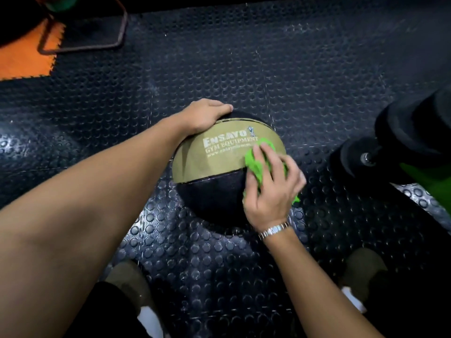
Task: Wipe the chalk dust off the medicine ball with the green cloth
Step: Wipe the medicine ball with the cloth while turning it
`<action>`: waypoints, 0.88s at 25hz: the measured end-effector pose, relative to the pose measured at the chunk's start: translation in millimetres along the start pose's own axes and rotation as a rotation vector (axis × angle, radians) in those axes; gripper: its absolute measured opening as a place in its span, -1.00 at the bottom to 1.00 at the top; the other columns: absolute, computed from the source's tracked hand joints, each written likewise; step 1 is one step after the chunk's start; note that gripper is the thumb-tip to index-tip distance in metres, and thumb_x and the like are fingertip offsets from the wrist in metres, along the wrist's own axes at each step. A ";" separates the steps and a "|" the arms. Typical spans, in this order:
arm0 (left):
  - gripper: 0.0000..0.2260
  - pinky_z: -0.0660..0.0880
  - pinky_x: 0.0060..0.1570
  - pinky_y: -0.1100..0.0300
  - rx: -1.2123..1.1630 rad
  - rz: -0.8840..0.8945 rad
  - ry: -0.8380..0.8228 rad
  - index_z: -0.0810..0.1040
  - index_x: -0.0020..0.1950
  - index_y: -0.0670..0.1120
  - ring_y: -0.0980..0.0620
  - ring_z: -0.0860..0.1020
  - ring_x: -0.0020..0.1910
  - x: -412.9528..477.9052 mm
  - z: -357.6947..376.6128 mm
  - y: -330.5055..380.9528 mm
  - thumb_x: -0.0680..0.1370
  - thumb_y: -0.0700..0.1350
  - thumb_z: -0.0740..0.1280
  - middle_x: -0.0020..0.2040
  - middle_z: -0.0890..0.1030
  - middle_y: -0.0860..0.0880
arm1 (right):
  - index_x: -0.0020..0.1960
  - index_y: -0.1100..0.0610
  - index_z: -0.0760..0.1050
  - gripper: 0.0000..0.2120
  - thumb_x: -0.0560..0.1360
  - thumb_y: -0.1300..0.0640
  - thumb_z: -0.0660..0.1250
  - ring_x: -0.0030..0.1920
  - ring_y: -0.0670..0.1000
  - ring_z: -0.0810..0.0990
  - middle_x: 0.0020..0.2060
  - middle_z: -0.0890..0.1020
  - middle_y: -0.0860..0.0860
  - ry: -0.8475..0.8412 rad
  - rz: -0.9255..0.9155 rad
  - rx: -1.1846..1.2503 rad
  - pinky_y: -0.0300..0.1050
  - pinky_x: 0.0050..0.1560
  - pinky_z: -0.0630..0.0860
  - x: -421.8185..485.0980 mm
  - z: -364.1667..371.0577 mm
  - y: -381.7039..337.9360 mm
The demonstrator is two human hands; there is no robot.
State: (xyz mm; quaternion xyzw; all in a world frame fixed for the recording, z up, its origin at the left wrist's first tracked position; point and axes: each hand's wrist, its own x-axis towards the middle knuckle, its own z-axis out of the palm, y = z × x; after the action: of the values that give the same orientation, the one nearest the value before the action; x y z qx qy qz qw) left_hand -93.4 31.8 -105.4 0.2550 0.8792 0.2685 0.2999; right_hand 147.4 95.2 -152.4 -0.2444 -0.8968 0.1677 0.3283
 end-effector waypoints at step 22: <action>-0.60 0.31 0.47 -0.01 -0.016 -0.058 -0.011 0.68 0.31 0.25 -0.04 0.47 0.45 -8.4 0.3 10.9 0.58 0.37 0.29 0.48 0.56 0.09 | 0.32 -0.07 0.57 -0.69 0.60 -0.02 0.32 0.28 0.01 0.48 0.35 0.55 -0.17 -0.135 -1.108 -0.095 0.05 0.25 0.31 -17.6 -3.7 27.4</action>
State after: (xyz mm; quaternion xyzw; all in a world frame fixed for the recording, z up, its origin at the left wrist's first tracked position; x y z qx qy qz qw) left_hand -84.3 34.7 -95.5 0.2284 0.8825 0.2653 0.3142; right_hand 170.6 108.6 -171.2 0.2603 -0.9168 -0.0550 0.2979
